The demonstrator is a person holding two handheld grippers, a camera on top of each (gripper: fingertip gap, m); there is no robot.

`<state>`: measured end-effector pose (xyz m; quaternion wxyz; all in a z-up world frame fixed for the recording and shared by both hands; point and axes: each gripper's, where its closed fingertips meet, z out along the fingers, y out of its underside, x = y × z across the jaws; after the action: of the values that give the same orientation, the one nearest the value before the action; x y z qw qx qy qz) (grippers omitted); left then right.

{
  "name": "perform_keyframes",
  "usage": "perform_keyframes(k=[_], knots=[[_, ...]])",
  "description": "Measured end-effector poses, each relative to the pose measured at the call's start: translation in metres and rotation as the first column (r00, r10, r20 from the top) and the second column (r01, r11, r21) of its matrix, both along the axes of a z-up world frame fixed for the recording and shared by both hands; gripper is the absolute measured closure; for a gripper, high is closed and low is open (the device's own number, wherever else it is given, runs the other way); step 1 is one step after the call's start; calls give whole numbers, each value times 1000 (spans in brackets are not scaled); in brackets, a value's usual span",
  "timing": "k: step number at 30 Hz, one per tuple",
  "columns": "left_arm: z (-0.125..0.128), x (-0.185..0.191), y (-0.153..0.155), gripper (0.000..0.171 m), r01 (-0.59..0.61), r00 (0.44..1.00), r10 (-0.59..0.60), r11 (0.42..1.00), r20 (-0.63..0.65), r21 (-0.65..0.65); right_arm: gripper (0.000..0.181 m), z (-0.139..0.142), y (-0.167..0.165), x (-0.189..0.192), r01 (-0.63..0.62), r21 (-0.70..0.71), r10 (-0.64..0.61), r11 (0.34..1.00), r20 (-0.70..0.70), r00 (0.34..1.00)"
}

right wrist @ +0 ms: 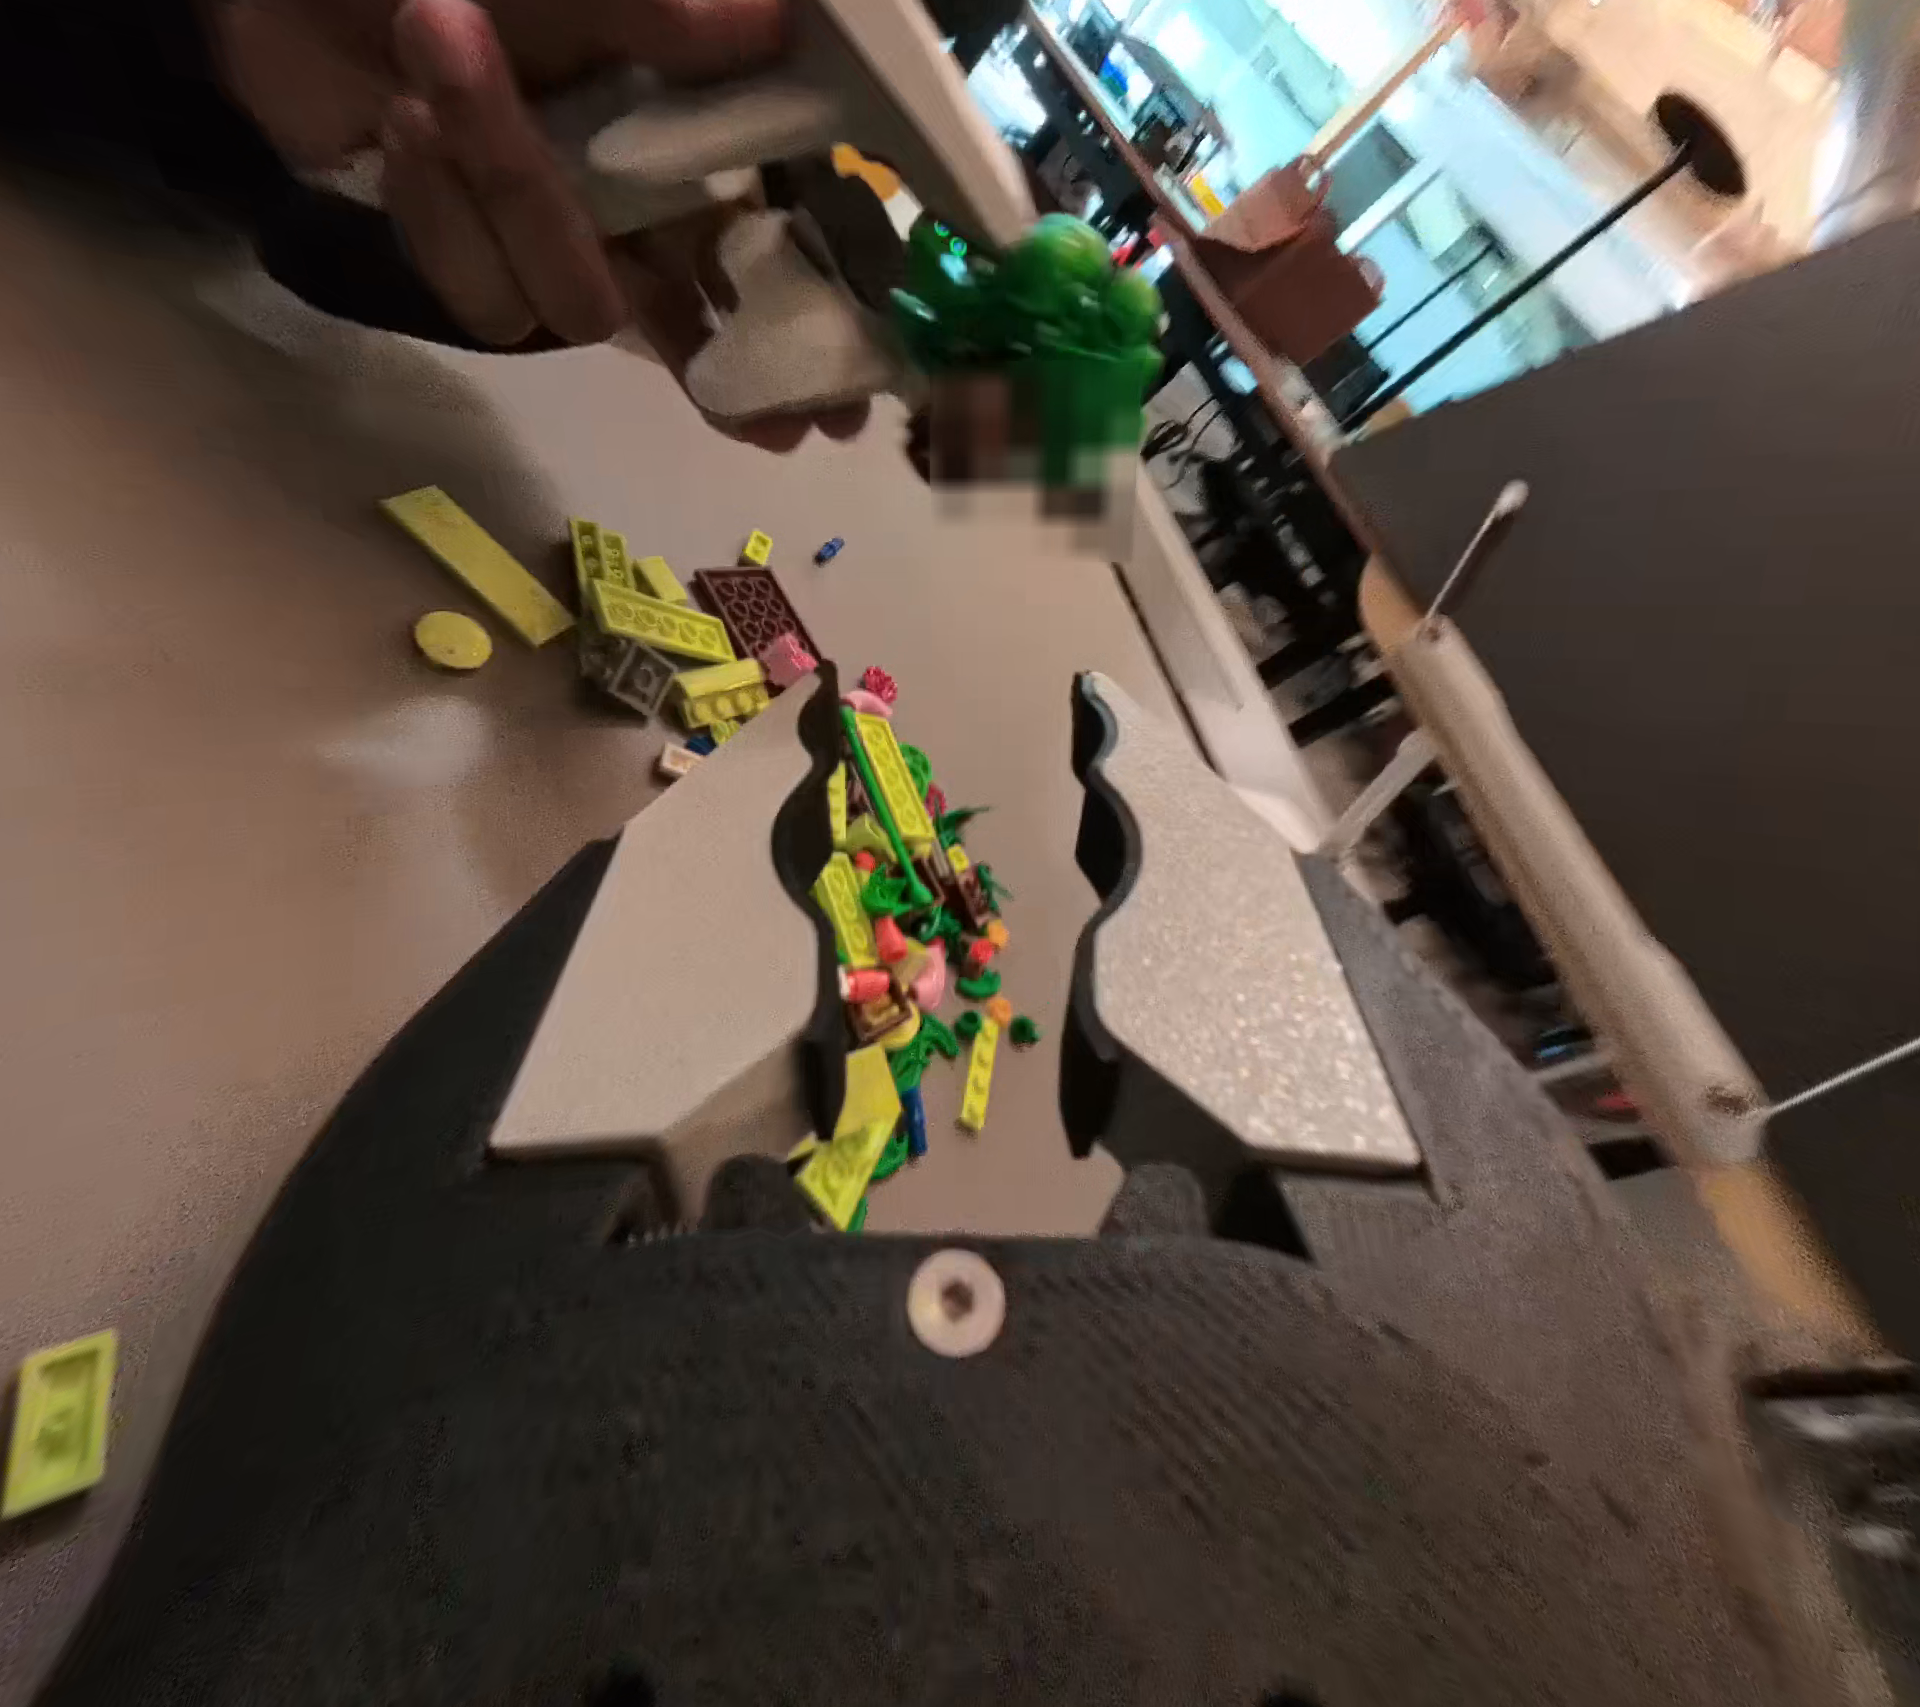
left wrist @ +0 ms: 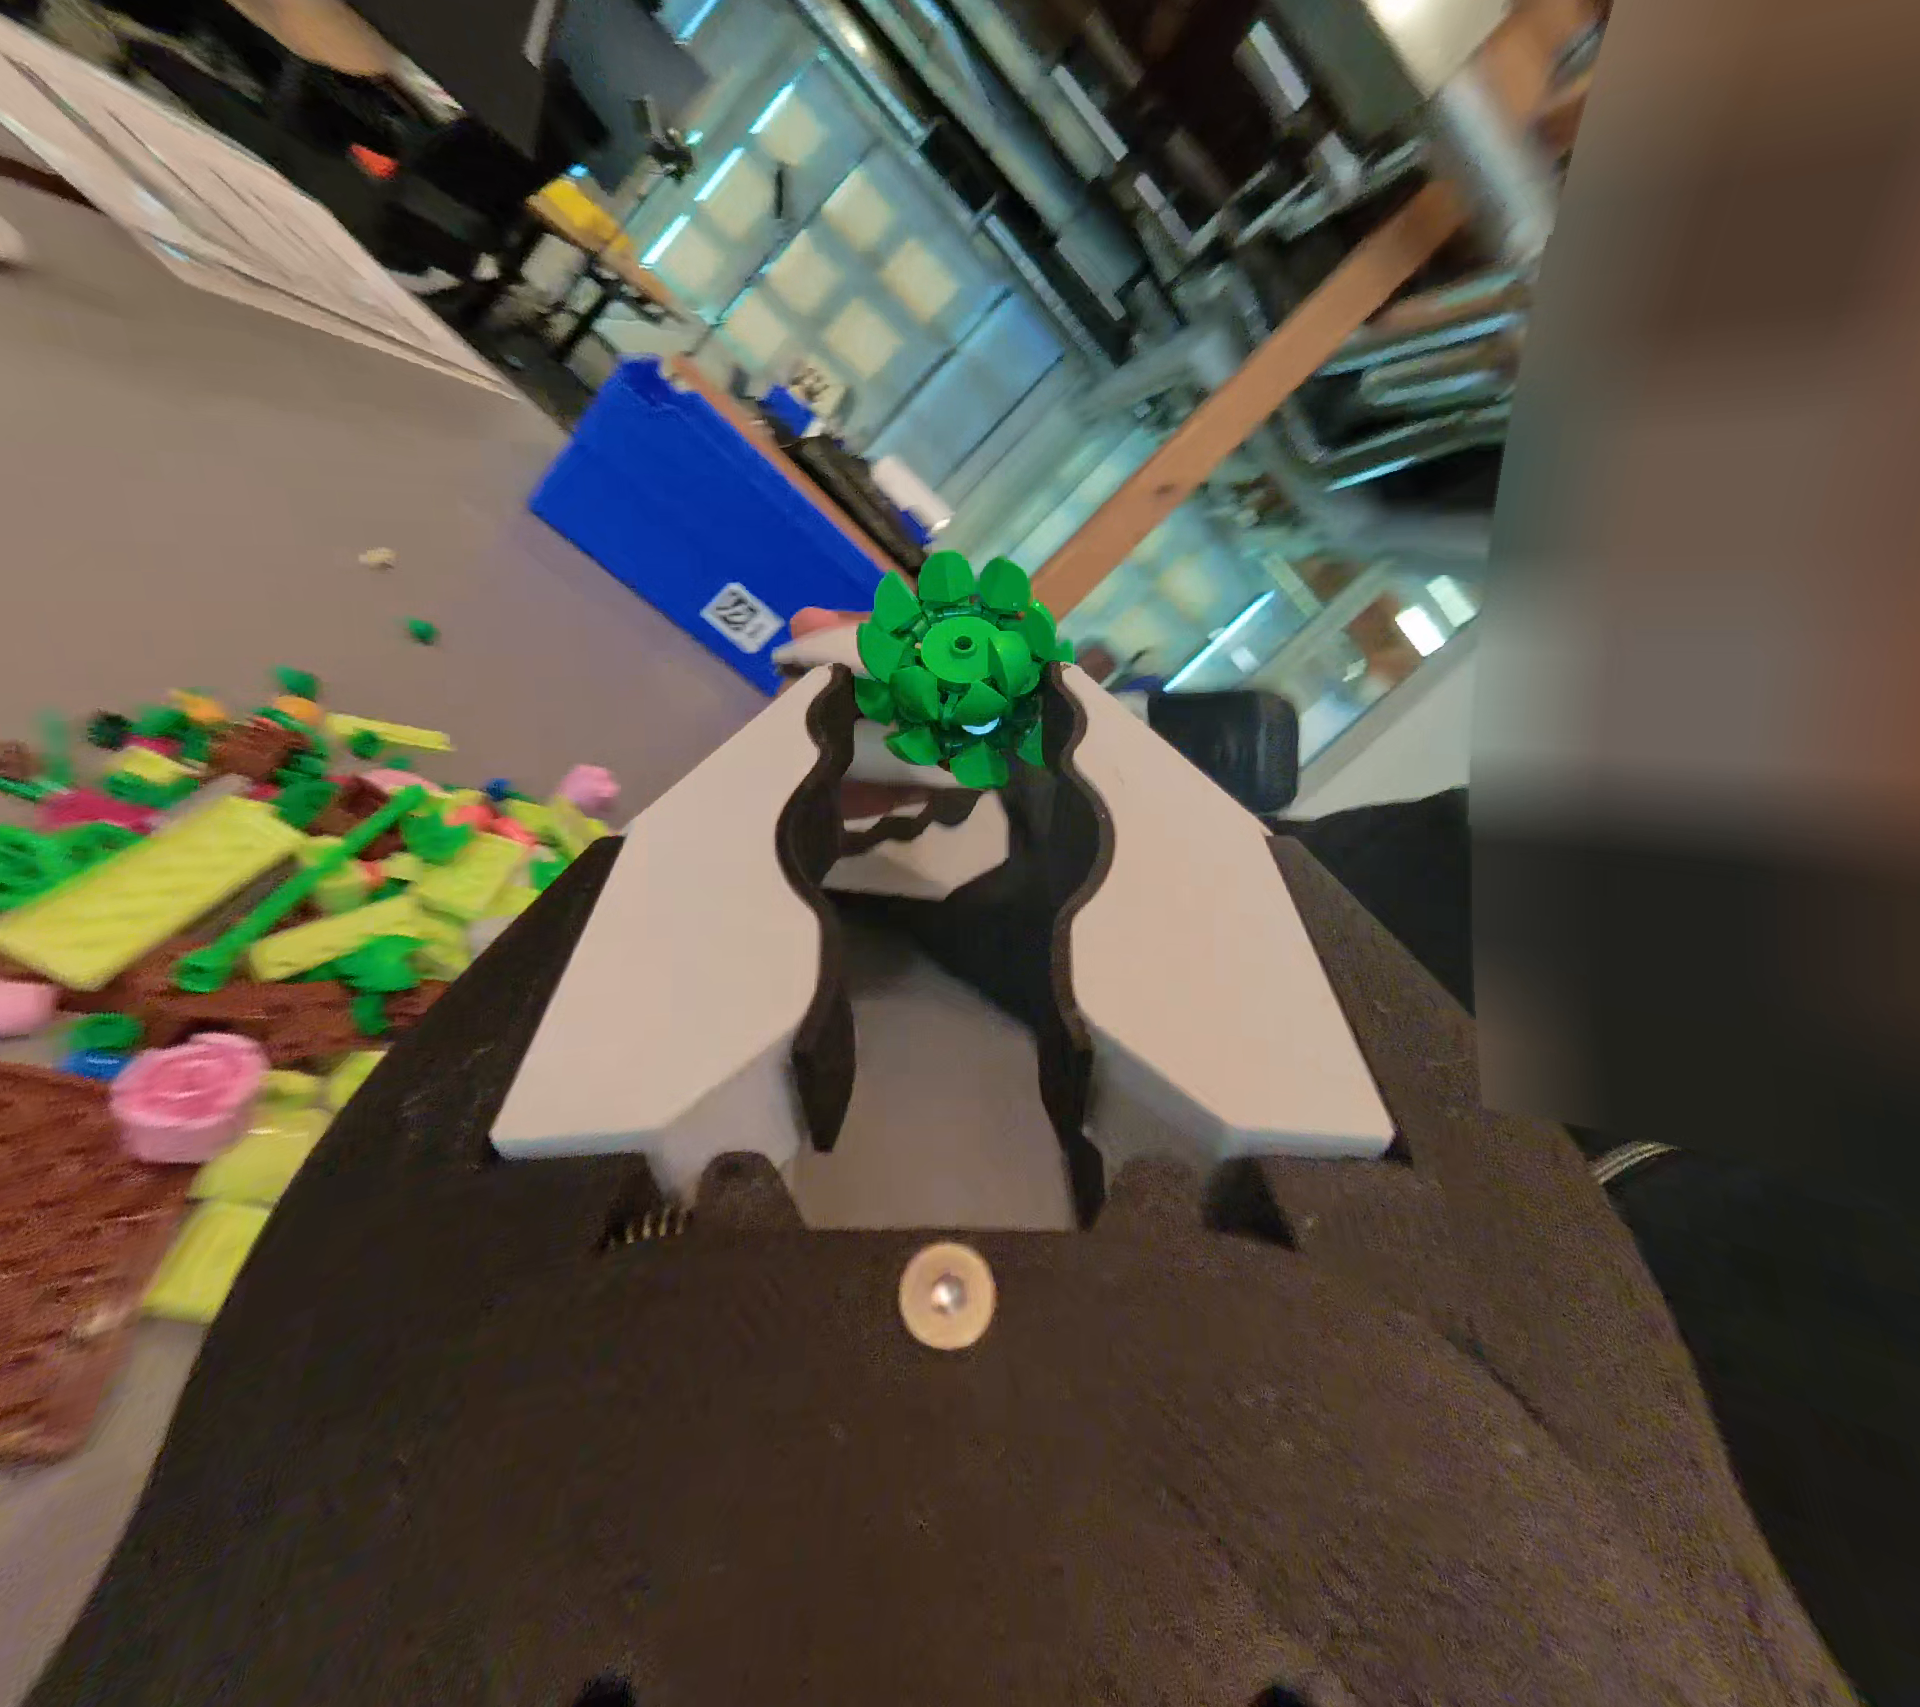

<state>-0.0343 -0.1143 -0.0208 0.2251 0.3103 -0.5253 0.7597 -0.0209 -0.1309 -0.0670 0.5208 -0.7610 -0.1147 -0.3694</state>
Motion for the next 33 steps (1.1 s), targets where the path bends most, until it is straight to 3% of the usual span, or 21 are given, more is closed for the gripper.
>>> perform_keyframes(k=[3,7,16,21,23,27,30,33], knots=[[-5,3,-3,140,7,995,-14,997,-96,-74,155,4,11,-22,-53,1,53,999,75,996],[-6,6,-3,139,12,987,-33,991,-158,-131,157,9,12,-21,-31,34,30,999,35,999],[-6,3,-5,140,15,991,-30,993,-127,-119,148,29,3,-17,-18,166,26,986,-43,999],[-10,0,-12,139,38,989,-53,993,-136,-110,155,29,3,-20,-48,196,70,980,-108,992],[-10,-1,-13,140,45,988,-60,993,-139,-109,168,32,0,-19,-45,211,72,976,-122,990],[-13,-3,-14,139,54,991,-62,996,-120,-71,169,32,-3,-18,-55,225,96,973,-175,980],[-15,2,-10,118,28,996,-28,1000,-79,-3,169,27,-3,-16,-62,204,112,977,-241,964],[-23,1,-11,102,-3,999,-5,987,49,161,169,1,-1,-13,-83,80,107,993,-368,924]])
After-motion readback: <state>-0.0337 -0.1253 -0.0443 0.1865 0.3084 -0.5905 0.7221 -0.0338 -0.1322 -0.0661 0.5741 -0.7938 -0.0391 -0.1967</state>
